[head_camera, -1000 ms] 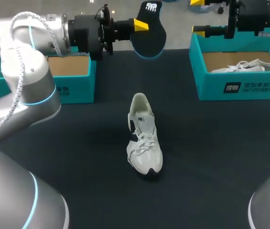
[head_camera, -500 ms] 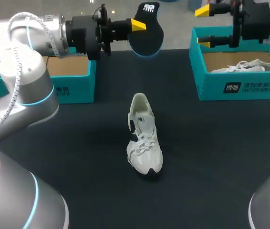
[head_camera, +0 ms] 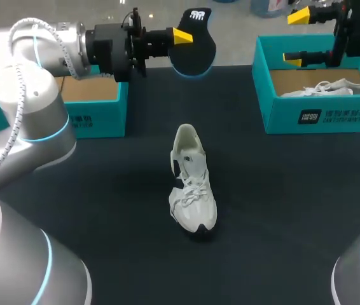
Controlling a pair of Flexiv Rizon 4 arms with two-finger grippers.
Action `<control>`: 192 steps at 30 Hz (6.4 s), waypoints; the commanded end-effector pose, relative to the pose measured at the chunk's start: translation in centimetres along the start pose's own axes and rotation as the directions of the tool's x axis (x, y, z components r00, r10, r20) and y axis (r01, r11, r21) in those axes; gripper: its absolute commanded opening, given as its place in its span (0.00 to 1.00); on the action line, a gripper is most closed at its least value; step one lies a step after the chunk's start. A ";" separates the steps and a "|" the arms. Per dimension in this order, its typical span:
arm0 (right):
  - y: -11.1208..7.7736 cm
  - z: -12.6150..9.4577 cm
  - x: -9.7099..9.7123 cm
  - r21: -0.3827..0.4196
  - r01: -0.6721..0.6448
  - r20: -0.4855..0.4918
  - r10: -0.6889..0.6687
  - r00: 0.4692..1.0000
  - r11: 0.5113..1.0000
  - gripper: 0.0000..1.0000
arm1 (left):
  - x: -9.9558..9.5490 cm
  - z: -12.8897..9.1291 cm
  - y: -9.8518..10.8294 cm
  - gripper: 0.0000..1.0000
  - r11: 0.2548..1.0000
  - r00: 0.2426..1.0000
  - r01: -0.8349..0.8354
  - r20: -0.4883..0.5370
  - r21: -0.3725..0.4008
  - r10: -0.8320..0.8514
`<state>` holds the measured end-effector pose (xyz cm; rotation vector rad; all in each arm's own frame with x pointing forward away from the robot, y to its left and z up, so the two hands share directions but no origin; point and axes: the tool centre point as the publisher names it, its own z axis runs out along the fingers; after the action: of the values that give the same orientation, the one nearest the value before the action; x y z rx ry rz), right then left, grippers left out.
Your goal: Take the shoe out of the shoebox, open the shoe tongue, remove and reinsert the insole, then place the shoe into the shoebox
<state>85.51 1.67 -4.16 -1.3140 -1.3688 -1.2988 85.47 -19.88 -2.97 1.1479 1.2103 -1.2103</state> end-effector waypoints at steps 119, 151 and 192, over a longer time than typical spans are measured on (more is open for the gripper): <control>-0.4 2.3 5.5 0.132 0.207 0.508 -0.245 0.825 0.970 1.00 | 2.0 -0.1 0.6 0.00 -0.974 -0.990 0.136 -0.058 -0.182 -0.128; -2.0 5.3 8.7 0.208 0.154 0.947 -0.238 0.215 0.966 1.00 | 3.0 1.0 0.6 0.00 -0.981 -0.997 0.061 -0.068 -0.184 -0.049; -4.9 14.1 6.3 0.136 0.110 0.979 -0.151 0.141 0.985 1.00 | 3.5 1.8 0.6 0.00 -0.988 -0.996 0.050 -0.076 -0.148 -0.039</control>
<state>81.17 16.92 -0.56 -2.2388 -2.4177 -0.2549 86.18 -21.86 -6.32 1.0286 -1.2017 1.2020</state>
